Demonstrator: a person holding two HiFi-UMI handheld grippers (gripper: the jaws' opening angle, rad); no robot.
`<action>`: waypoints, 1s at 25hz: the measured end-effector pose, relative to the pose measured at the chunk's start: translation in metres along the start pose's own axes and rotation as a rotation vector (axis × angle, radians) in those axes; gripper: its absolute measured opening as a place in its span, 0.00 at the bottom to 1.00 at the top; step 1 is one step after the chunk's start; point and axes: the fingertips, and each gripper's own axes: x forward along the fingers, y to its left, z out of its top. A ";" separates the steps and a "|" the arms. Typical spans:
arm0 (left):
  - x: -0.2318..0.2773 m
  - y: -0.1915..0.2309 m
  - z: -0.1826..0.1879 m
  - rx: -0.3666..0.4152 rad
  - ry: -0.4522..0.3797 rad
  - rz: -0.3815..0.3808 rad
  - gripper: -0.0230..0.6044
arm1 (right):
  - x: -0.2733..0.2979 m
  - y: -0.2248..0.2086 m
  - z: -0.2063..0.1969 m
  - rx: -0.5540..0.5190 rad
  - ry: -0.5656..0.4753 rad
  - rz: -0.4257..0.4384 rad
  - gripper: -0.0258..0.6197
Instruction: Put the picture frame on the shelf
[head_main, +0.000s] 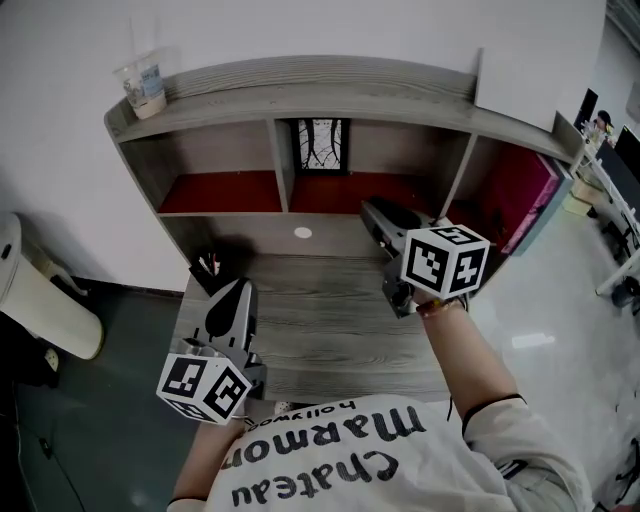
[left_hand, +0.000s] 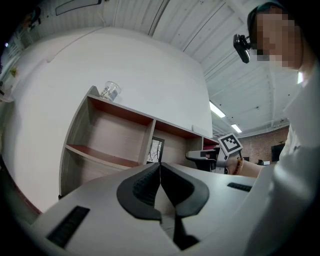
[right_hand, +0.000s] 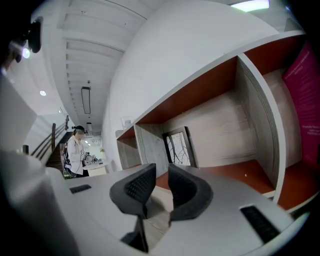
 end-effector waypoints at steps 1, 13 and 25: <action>0.000 -0.003 0.000 0.000 -0.001 0.001 0.06 | -0.003 0.003 0.000 0.008 -0.005 0.011 0.16; 0.006 -0.026 -0.002 -0.006 -0.017 0.032 0.06 | -0.034 0.021 0.003 -0.054 -0.046 0.056 0.17; 0.004 -0.047 -0.011 -0.013 -0.020 0.049 0.06 | -0.068 0.001 -0.013 0.006 -0.036 0.035 0.13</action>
